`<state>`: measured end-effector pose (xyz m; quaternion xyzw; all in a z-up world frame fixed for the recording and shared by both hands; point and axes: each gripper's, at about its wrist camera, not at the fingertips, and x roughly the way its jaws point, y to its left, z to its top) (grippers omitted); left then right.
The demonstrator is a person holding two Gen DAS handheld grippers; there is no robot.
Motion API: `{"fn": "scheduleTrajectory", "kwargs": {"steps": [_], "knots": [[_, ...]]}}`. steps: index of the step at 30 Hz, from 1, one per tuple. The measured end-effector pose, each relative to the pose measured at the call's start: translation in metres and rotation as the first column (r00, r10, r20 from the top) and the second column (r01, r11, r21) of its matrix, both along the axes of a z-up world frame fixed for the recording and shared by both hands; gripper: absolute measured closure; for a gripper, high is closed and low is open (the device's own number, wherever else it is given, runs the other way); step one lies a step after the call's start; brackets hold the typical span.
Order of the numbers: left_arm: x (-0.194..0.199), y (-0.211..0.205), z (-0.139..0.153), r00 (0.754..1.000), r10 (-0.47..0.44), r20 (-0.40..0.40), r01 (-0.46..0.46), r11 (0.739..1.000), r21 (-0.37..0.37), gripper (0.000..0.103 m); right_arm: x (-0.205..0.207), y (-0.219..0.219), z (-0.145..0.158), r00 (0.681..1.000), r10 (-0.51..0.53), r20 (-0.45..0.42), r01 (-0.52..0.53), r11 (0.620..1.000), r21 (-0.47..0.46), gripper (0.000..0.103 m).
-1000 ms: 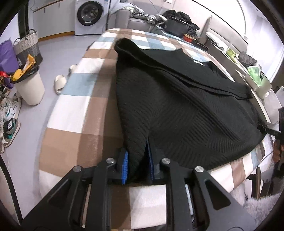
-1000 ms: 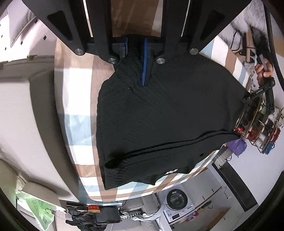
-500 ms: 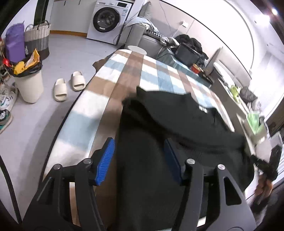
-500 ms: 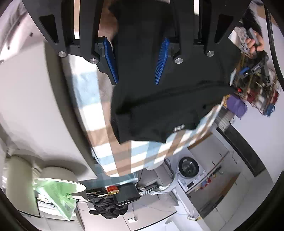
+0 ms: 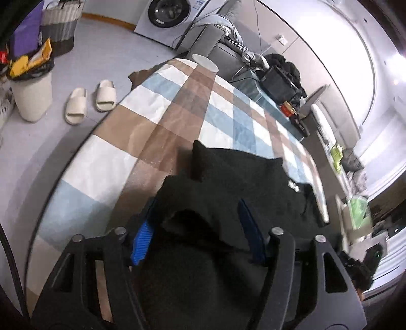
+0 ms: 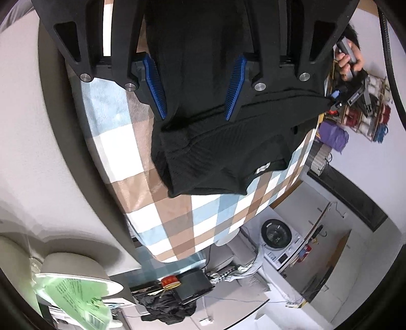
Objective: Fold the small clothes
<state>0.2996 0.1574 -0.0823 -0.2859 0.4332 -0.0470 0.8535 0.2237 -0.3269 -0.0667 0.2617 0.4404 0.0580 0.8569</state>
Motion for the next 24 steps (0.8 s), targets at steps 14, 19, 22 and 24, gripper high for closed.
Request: {"fn": "scheduleTrajectory", "kwargs": {"steps": [14, 19, 22, 24], "knots": [[0.013, 0.001, 0.002, 0.999, 0.019, 0.04, -0.02, 0.999, 0.025, 0.097, 0.043, -0.02, -0.009, 0.995, -0.083, -0.053, 0.083, 0.997, -0.006, 0.059], [0.015, 0.0, 0.001, 0.999, 0.018, 0.037, -0.02, 0.999, 0.029, 0.097, 0.047, -0.023, -0.004, 0.997, -0.074, -0.023, 0.074, 0.997, 0.014, 0.073], [0.015, 0.0, 0.001, 0.999, 0.019, 0.039, -0.02, 0.999, 0.026, 0.098, 0.048, -0.016, -0.001, 0.999, -0.043, -0.012, 0.043, 0.999, -0.021, 0.095], [0.017, 0.0, 0.003, 0.999, 0.016, 0.049, -0.017, 1.0, 0.024, 0.099, 0.045, -0.014, 0.004, 0.999, -0.028, 0.017, 0.029, 1.0, -0.004, 0.096]]}}
